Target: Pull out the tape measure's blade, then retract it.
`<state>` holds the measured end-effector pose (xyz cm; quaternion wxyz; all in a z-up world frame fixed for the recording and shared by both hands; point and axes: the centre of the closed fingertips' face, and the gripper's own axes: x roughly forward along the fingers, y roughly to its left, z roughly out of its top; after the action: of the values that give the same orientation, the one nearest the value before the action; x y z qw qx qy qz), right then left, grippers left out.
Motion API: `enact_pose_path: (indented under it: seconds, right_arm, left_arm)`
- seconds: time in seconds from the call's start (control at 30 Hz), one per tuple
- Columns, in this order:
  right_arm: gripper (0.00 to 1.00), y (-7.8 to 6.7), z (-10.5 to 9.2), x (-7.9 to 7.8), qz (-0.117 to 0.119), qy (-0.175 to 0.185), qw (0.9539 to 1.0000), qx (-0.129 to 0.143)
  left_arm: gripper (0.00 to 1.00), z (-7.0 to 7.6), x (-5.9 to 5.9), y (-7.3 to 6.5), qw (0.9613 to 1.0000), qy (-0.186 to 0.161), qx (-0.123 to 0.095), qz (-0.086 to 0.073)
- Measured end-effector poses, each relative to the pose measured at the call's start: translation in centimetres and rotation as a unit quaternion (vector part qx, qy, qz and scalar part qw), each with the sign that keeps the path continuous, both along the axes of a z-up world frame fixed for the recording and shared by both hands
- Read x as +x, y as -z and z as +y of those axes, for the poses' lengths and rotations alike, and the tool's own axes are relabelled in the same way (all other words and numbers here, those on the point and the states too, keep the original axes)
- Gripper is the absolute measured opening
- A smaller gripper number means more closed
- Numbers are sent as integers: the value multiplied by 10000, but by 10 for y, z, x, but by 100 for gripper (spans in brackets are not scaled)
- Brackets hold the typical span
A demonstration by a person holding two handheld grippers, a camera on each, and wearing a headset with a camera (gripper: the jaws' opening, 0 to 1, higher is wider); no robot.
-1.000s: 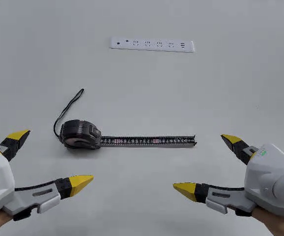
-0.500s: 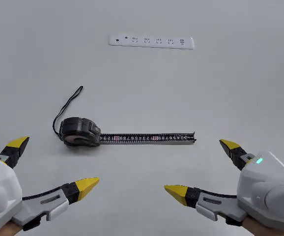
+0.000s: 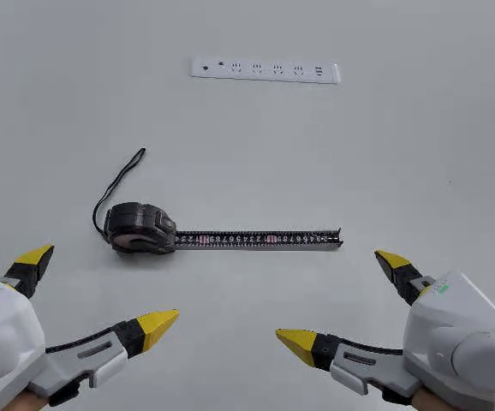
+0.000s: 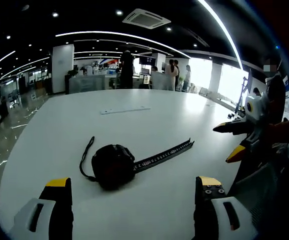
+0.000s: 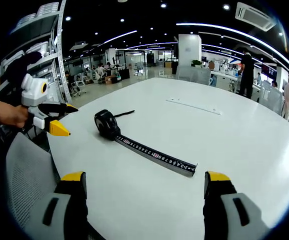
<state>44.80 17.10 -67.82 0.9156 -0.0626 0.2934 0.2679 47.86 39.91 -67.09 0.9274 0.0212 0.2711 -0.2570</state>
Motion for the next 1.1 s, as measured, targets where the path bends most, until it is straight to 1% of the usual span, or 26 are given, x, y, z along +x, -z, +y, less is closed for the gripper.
enact_pose_path:
  seconds: [0.03,0.07,0.13,0.23,0.33,0.67,0.9,0.93,1.07,1.1]
  right_arm:
    - [100,0,0,0,-1,7,10000,3]
    - [100,0,0,0,-4,13,10000,4]
    - [100,0,0,0,-8,11,10000,12]
    - [100,0,0,-1,-10,15,10000,9]
    - [100,1,-1,-2,8,9,10000,6]
    - [99,3,-4,-2,62,-100,9999,-6]
    - [98,2,-3,-1,52,-136,9999,7]
    - [98,2,-11,5,60,-256,9997,3]
    - [97,2,-12,5,63,-256,9997,1]
    - [97,2,-13,6,65,-276,9996,-2]
  left_arm:
    - [100,0,0,1,10000,-55,-30,31]
    - [100,0,-1,1,10000,-76,-11,39]
    - [100,3,0,1,9999,-159,33,4]
    - [100,3,-1,1,9998,-183,35,30]
    - [100,5,-1,1,9997,-216,105,17]
    - [100,3,1,0,9988,-372,314,-45]
    - [100,3,1,0,9987,-399,326,-43]
    - [100,-2,6,-1,9979,-581,281,-83]
    - [100,-3,6,-1,9978,-588,286,-85]
    - [100,-3,7,-1,9976,-616,307,-109]
